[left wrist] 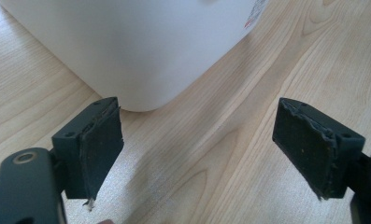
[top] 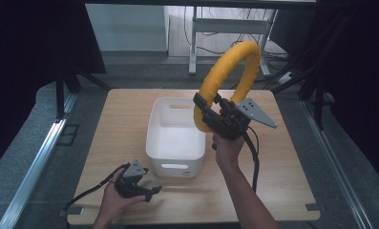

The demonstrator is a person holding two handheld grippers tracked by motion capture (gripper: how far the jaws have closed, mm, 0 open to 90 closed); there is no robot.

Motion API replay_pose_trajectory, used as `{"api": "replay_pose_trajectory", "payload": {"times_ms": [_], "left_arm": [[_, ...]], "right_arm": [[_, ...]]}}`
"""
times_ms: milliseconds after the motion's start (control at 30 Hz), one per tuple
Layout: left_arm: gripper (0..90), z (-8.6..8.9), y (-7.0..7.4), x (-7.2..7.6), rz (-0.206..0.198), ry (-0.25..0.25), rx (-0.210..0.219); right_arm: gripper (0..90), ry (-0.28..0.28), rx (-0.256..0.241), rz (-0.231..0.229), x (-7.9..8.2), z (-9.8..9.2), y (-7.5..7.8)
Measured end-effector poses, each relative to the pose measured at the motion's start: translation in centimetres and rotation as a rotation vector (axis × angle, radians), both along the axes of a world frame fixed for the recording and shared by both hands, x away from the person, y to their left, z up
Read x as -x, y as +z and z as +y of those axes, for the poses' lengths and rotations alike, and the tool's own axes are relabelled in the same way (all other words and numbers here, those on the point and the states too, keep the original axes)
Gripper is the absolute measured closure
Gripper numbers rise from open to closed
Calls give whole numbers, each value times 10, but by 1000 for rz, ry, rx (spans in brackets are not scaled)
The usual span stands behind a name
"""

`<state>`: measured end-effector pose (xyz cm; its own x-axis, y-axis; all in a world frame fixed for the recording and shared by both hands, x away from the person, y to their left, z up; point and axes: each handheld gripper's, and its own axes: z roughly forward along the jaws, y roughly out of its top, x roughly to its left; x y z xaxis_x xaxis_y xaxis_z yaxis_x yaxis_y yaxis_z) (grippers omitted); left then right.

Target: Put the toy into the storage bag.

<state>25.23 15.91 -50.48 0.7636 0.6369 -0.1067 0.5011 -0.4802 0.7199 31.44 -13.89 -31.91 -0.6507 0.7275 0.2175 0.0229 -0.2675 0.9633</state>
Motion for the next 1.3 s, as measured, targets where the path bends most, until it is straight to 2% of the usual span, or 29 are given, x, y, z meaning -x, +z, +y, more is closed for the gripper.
{"api": "replay_pose_trajectory", "payload": {"times_ms": [200, 1067, 1300], "left_arm": [[163, 1, 0, 0, -3, 2, -2], [163, 0, 0, 0, -3, 3, 2], [163, 0, 0, 0, -3, -2, 2]], "right_arm": [[480, 21, 13, -15, 2, 13, 2], [478, 66, 28, -5, 2, 47, -2], [478, 96, 40, -10, 3, 60, -2]]}}
